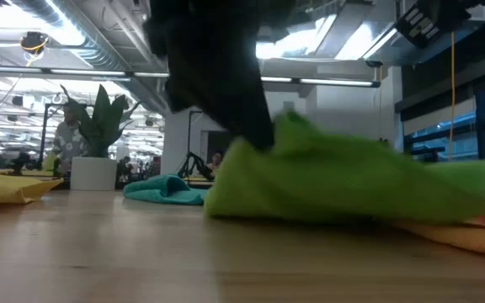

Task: Roll microfiber towels into tight, uniform cylinder then place into a basket
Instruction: Fold the green towel

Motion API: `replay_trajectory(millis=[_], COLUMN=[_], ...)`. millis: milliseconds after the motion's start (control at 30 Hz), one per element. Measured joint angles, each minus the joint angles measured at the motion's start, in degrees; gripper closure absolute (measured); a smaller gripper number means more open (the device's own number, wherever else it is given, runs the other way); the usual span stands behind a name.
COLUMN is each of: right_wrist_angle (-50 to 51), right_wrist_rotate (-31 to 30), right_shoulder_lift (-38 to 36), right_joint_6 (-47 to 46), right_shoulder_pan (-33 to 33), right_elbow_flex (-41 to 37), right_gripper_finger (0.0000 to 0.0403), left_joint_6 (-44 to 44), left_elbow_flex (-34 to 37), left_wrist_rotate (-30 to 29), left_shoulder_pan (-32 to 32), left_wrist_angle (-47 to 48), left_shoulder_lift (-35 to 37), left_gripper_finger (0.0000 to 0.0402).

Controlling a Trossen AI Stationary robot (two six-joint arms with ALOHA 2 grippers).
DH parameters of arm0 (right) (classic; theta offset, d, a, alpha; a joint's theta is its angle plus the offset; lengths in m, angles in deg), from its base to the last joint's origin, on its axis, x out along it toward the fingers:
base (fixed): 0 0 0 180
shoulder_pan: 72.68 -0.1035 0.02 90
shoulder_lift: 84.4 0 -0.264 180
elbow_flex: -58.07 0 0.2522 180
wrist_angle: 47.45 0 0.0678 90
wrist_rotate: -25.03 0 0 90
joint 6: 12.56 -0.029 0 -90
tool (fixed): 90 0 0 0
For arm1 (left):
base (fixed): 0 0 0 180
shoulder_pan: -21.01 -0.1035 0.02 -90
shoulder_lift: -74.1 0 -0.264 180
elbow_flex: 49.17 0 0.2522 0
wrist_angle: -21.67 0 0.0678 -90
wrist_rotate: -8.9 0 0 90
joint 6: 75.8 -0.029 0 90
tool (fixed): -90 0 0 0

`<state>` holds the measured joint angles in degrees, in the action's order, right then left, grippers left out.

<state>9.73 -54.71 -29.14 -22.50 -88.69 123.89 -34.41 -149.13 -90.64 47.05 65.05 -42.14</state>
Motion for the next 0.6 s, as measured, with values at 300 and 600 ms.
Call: replay_trajectory(millis=[300, 600], right_wrist_angle=[-3.44, -5.1], right_wrist_rotate=[2.55, 10.93], right_shoulder_lift=[6.14, 13.47], right_joint_6=[1.91, 2.93], right_shoulder_pan=[-0.58, -3.92], right_elbow_flex=[-0.4, -0.4], right_gripper_finger=[0.0278, 0.0279], left_joint_6=[3.32, 3.71], left_elbow_flex=[-0.02, -0.06], left_wrist_rotate=[-0.12, -0.4], left_shoulder_pan=[0.44, 1.18], left_wrist_angle=[2.16, 2.36], left_shoulder_lift=[0.86, 0.86], left_gripper_finger=[0.0401, 0.0401])
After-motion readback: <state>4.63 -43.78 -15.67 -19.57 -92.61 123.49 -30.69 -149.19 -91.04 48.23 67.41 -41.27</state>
